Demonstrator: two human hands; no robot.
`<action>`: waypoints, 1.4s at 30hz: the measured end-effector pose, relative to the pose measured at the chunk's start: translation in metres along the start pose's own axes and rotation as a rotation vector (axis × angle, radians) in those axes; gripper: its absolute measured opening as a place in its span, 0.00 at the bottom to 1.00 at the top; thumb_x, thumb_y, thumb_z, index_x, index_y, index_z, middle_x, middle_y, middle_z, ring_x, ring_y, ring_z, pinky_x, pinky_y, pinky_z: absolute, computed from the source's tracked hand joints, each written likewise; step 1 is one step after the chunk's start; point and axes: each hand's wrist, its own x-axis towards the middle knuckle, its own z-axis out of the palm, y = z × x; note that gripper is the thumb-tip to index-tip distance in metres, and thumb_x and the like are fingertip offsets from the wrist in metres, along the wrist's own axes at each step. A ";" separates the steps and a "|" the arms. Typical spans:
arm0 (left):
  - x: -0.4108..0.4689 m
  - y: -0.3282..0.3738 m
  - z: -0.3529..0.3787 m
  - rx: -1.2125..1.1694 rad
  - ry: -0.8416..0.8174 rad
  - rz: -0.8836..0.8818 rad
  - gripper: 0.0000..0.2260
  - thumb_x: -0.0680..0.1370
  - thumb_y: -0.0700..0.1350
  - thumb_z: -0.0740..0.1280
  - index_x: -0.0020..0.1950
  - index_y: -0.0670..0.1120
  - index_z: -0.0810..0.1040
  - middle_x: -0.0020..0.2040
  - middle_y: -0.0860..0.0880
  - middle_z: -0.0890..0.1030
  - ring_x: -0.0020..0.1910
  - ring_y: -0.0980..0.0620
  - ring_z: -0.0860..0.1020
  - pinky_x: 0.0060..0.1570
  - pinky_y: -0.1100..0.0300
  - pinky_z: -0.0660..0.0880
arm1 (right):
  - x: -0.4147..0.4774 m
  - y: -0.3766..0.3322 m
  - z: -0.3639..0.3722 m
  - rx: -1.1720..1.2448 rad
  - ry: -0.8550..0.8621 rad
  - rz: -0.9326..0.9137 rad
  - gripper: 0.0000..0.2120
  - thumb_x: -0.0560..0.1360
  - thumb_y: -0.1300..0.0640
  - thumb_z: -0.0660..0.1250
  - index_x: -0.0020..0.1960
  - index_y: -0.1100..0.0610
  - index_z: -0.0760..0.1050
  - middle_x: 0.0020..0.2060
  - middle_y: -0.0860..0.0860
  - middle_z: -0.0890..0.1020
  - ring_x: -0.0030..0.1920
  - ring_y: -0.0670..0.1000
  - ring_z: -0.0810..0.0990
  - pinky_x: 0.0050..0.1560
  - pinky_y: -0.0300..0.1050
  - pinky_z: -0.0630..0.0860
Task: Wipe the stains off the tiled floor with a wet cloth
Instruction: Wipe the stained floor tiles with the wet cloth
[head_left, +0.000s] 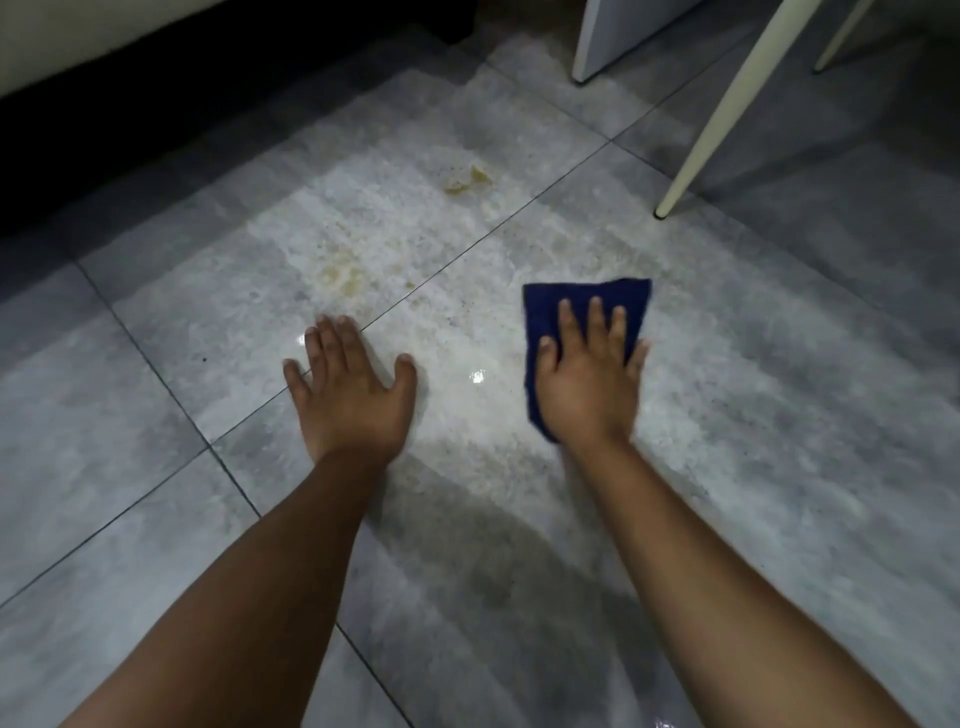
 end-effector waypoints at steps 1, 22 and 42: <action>0.000 0.000 0.000 -0.003 0.004 -0.003 0.35 0.79 0.63 0.46 0.79 0.44 0.45 0.80 0.45 0.45 0.78 0.49 0.43 0.75 0.46 0.39 | 0.010 0.012 -0.003 -0.003 0.020 0.044 0.26 0.81 0.44 0.45 0.78 0.48 0.52 0.78 0.51 0.51 0.78 0.53 0.43 0.75 0.60 0.39; 0.002 -0.001 0.001 -0.016 -0.004 -0.003 0.36 0.79 0.64 0.45 0.79 0.44 0.43 0.80 0.45 0.42 0.78 0.49 0.41 0.75 0.46 0.38 | 0.029 0.047 -0.020 0.035 0.041 0.345 0.26 0.82 0.45 0.43 0.79 0.49 0.49 0.78 0.53 0.48 0.77 0.55 0.43 0.74 0.63 0.41; 0.050 -0.100 -0.028 -0.023 -0.072 -0.049 0.31 0.82 0.58 0.43 0.78 0.42 0.39 0.79 0.44 0.40 0.78 0.48 0.38 0.74 0.44 0.38 | -0.091 -0.071 0.014 -0.039 -0.049 0.068 0.27 0.80 0.43 0.36 0.78 0.47 0.42 0.78 0.53 0.45 0.77 0.54 0.39 0.75 0.58 0.38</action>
